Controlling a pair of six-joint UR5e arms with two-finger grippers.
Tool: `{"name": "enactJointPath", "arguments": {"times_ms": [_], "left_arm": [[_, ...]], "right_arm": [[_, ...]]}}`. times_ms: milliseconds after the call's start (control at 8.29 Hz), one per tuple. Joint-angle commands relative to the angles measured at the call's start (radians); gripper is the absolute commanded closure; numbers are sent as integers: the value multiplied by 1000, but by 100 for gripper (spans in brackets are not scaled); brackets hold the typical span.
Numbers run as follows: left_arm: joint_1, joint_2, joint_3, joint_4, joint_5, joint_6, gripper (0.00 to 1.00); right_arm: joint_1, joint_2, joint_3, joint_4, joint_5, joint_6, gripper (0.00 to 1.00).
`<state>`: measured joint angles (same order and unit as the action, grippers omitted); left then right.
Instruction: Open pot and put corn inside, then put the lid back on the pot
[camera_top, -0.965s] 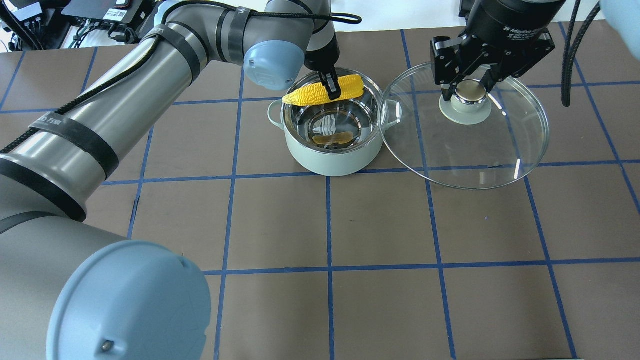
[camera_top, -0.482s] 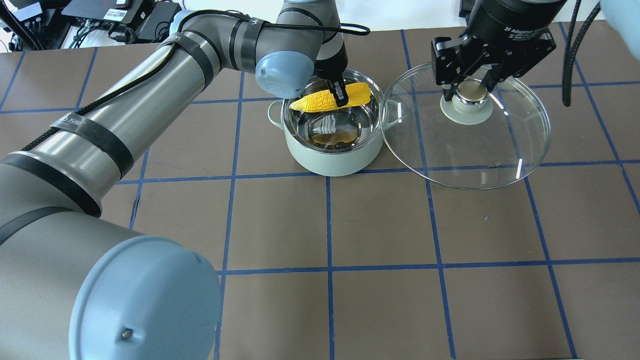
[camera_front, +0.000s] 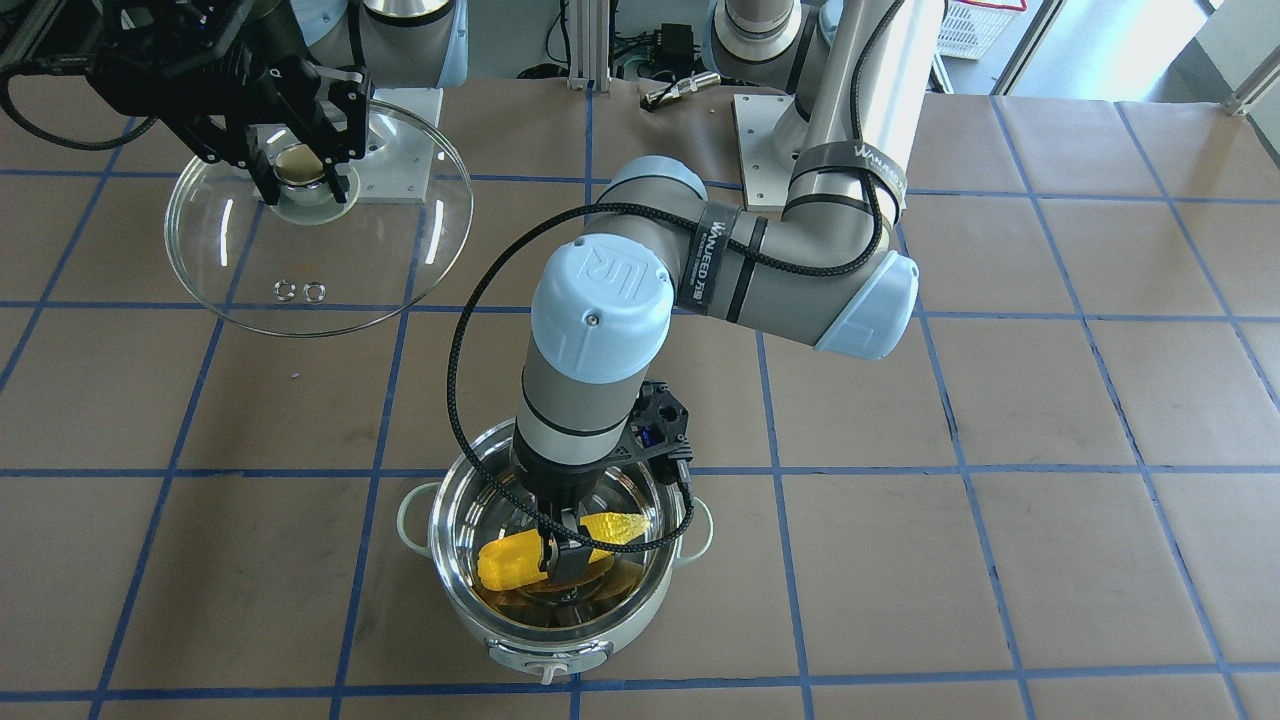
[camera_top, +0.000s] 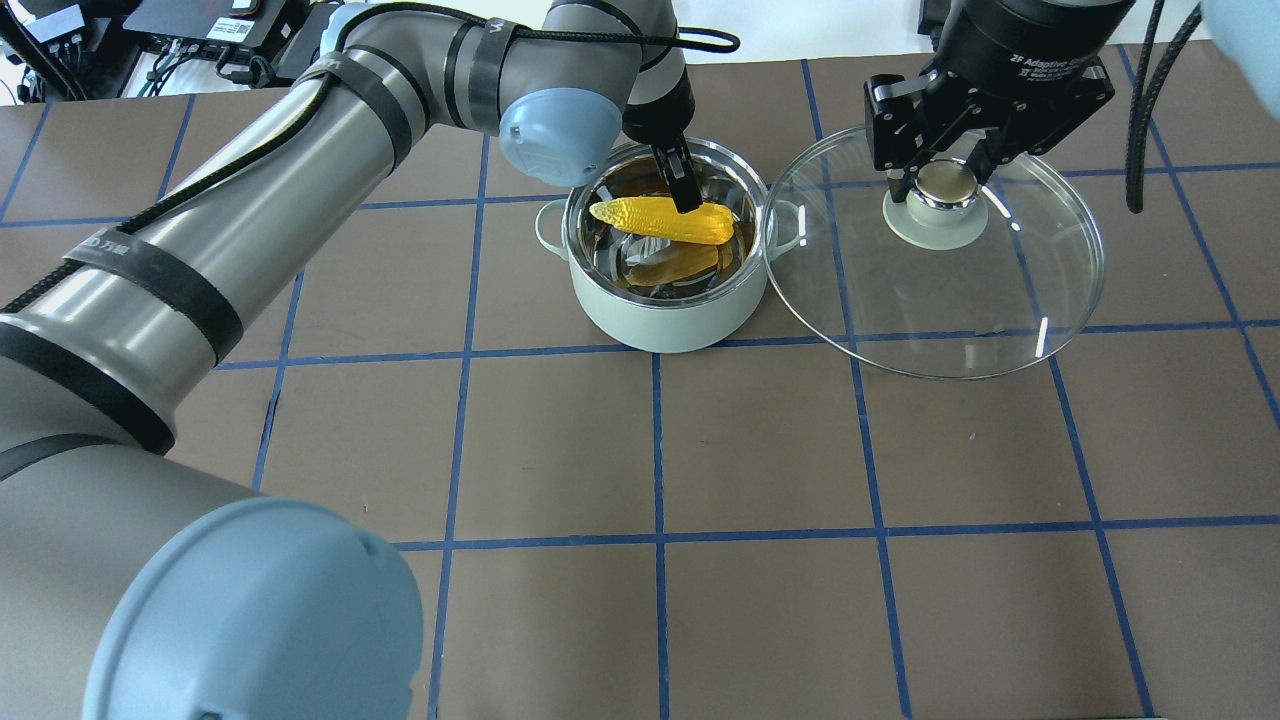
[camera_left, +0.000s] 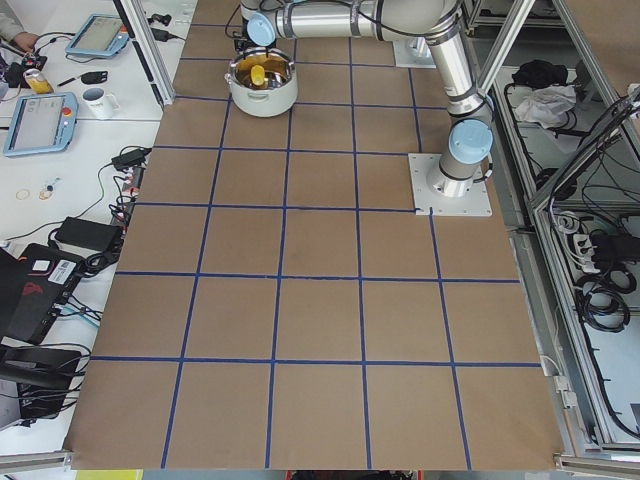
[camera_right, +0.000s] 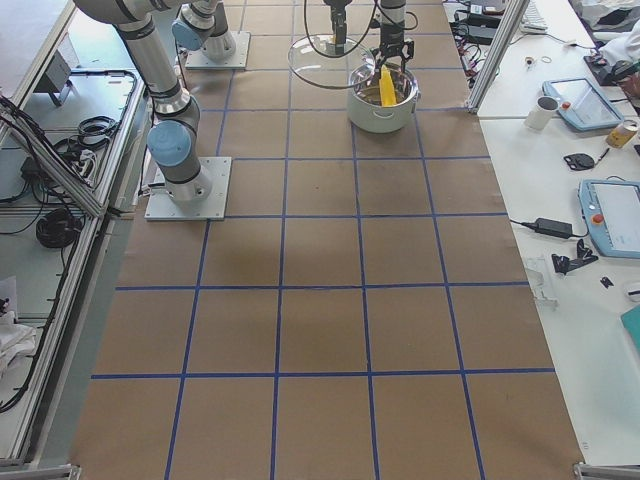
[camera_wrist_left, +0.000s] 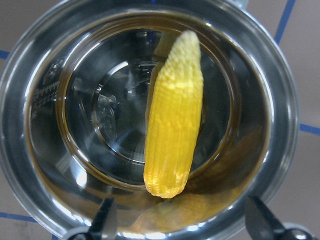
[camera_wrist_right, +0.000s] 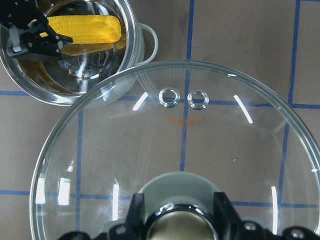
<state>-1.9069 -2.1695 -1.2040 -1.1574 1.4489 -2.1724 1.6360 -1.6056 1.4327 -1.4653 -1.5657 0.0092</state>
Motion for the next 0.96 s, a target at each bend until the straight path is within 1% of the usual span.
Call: {"name": "enactJointPath", "arguments": {"times_ms": [0, 121, 241, 362, 482, 603, 723, 844], "left_arm": [[8, 136, -3, -95, -1, 19, 1], [9, 195, -3, -141, -4, 48, 1], [9, 244, -11, -154, -4, 98, 1], [18, 275, -18, -206, 2, 158, 1], [73, 296, -22, -279, 10, 210, 2], [133, 333, -26, -321, 10, 288, 3], [181, 374, -32, -405, 13, 398, 3], [230, 422, -55, -453, 14, 528, 2]], "right_arm": [[1, -1, 0, 2, -1, 0, 74], [1, -1, 0, 3, -2, -2, 74], [1, -1, 0, 0, -2, -2, 74], [-2, 4, 0, -10, -4, -11, 75], [-11, 18, 0, -35, -1, -44, 75], [-28, 53, -12, -76, -14, -49, 75], [-33, 81, -30, -85, -23, -48, 75], [-30, 122, -38, -154, -14, -61, 74]]}}
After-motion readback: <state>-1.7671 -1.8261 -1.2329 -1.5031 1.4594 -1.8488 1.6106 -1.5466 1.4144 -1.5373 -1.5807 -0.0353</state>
